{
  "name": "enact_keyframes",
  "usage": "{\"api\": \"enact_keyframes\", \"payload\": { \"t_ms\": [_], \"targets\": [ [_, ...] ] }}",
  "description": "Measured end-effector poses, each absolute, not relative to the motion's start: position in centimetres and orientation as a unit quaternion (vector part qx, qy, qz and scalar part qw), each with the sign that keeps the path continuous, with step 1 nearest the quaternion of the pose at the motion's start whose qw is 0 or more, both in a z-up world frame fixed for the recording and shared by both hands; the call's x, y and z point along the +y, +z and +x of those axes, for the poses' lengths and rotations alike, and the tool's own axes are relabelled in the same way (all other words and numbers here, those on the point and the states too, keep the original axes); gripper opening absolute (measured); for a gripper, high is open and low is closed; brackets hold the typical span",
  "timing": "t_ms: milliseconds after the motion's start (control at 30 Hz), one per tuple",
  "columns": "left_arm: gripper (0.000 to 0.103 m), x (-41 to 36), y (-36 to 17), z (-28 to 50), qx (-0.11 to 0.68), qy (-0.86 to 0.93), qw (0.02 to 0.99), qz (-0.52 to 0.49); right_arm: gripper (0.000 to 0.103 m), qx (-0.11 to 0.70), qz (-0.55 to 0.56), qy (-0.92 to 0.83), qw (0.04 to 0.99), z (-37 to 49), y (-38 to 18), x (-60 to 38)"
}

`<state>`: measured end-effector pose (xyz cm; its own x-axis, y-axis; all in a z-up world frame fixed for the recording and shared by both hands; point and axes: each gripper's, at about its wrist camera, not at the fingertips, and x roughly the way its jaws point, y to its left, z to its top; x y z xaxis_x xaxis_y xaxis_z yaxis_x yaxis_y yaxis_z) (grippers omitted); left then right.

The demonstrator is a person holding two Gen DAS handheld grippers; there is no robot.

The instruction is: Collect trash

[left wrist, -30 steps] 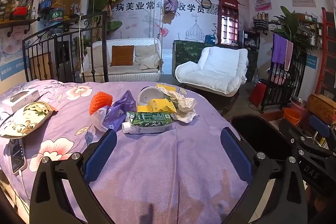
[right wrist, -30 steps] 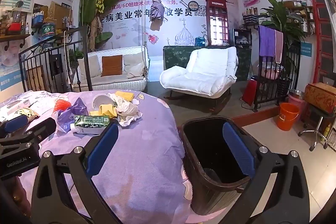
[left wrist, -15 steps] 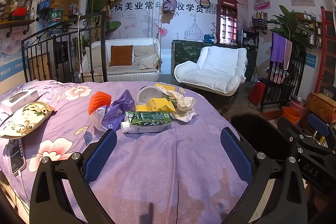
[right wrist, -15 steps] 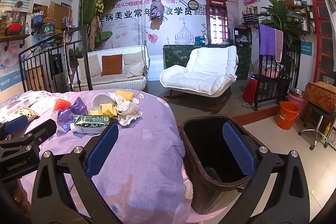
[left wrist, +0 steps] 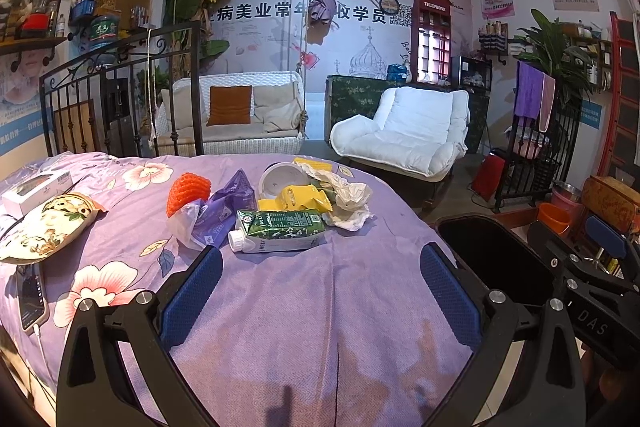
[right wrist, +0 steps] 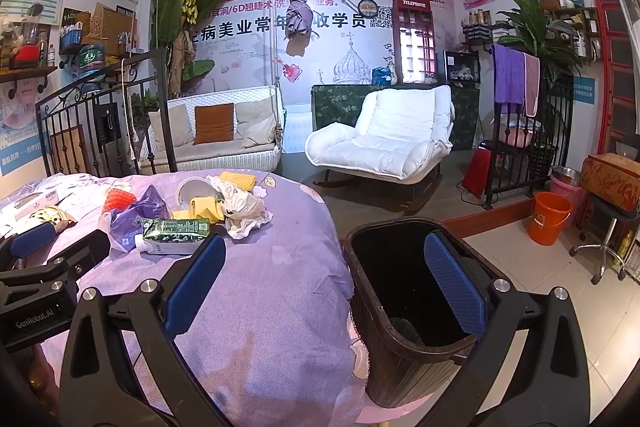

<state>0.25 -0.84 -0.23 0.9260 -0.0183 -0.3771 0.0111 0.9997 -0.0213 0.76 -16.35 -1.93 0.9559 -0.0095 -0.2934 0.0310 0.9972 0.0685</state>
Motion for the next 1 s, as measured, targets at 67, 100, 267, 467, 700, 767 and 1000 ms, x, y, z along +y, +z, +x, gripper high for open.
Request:
{"api": "enact_keyframes", "payload": {
  "t_ms": [67,100,267,467,700,767,1000],
  "targets": [
    [0.098,-0.93,-0.32,0.09,0.193,-0.008,0.981,-0.009,0.099,0.149,0.037,-0.011,0.988,0.78,-1.96,-16.34],
    [0.098,-0.92,-0.56,0.06,0.193,-0.01,0.981,-0.008,0.099,0.149,0.037,-0.011,0.988,0.78,-1.95,-16.35],
    [0.098,-0.95,-0.57,0.08,0.194,-0.01,0.981,-0.008,0.099,0.149,0.038,-0.01,0.988,0.78,-2.05,-16.37],
    [0.098,-1.08,-0.71,-0.05,0.195,-0.011,0.981,-0.008,0.099,0.15,0.04,-0.011,0.988,0.65,-2.07,-16.5],
    [0.098,-1.09,-0.71,-0.03,0.195,-0.011,0.981,-0.008,0.099,0.149,0.04,-0.011,0.988,0.68,-2.1,-16.48],
    [0.098,-1.12,-0.72,-0.04,0.195,-0.011,0.981,-0.008,0.099,0.15,0.039,-0.011,0.988,0.68,-2.08,-16.48],
    [0.098,-1.2,-0.74,-0.04,0.196,-0.01,0.98,-0.009,0.099,0.15,0.039,-0.01,0.988,0.68,-2.09,-16.45]
  ]
}}
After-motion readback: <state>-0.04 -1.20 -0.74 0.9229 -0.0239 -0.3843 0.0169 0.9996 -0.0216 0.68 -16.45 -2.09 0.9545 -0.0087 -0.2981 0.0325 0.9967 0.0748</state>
